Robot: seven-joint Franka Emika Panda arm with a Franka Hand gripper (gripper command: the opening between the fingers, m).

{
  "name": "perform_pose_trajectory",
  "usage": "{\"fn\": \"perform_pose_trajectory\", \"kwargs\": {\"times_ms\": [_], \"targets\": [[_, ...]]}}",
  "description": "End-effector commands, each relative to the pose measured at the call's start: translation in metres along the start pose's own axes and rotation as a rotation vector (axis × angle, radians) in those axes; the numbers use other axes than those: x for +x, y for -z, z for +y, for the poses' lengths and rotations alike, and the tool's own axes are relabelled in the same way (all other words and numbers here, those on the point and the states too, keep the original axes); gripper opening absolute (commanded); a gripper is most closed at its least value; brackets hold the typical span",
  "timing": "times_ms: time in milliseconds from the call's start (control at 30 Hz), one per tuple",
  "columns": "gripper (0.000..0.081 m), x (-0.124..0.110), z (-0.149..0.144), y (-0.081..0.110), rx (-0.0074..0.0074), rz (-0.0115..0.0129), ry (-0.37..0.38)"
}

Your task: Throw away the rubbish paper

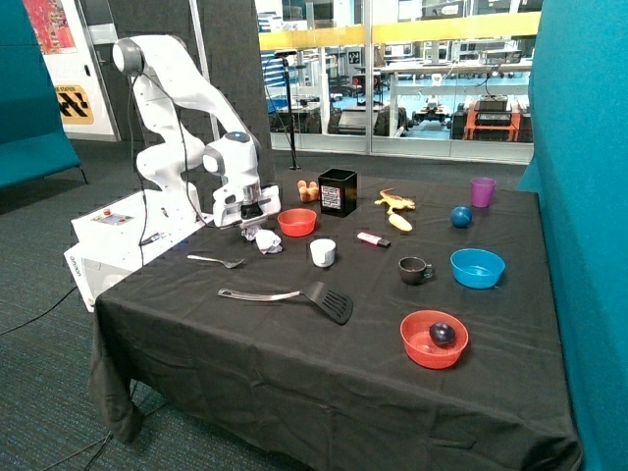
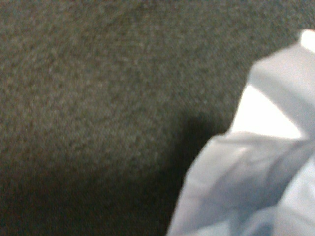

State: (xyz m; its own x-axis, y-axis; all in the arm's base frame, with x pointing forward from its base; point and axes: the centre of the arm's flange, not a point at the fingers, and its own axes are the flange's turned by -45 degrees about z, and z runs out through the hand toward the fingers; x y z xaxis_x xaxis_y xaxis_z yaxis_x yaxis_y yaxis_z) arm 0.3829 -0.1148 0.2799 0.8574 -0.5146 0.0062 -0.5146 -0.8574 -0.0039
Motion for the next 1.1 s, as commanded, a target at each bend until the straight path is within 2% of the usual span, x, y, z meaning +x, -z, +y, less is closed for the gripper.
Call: {"fn": "perform_pose_trajectory", "kwargs": {"times_ms": [0,67,133,167,233,533,567,600,633,667,700,733,900,1067], "targets": [[0.0000,0.002,0.002,0.013,-0.0020,-0.0072,0.580],[0.0000,0.003,0.007,0.027,-0.0020,-0.0072,0.572],[0.0000,0.004,0.003,0.040,-0.0019,-0.0072,0.594],[0.0000,0.004,-0.001,0.044,-0.0021,-0.0071,0.556],[0.0000,0.006,-0.009,0.055,-0.0021,-0.0071,0.558],[0.0000,0.011,-0.039,0.086,-0.0018,-0.0072,0.630],[0.0000,0.011,-0.044,0.091,-0.0017,-0.0073,0.674],[0.0000,0.011,-0.048,0.094,-0.0017,-0.0073,0.677],[0.0000,0.010,-0.050,0.096,-0.0019,-0.0072,0.615],[0.0000,0.009,-0.056,0.098,-0.0017,-0.0073,0.659],[0.0000,0.009,-0.059,0.099,-0.0017,-0.0073,0.659],[0.0000,0.008,-0.062,0.101,-0.0015,-0.0073,0.710],[0.0000,0.004,-0.083,0.108,-0.0014,-0.0074,0.757],[0.0000,-0.001,-0.120,0.116,-0.0010,-0.0075,0.852]]}}
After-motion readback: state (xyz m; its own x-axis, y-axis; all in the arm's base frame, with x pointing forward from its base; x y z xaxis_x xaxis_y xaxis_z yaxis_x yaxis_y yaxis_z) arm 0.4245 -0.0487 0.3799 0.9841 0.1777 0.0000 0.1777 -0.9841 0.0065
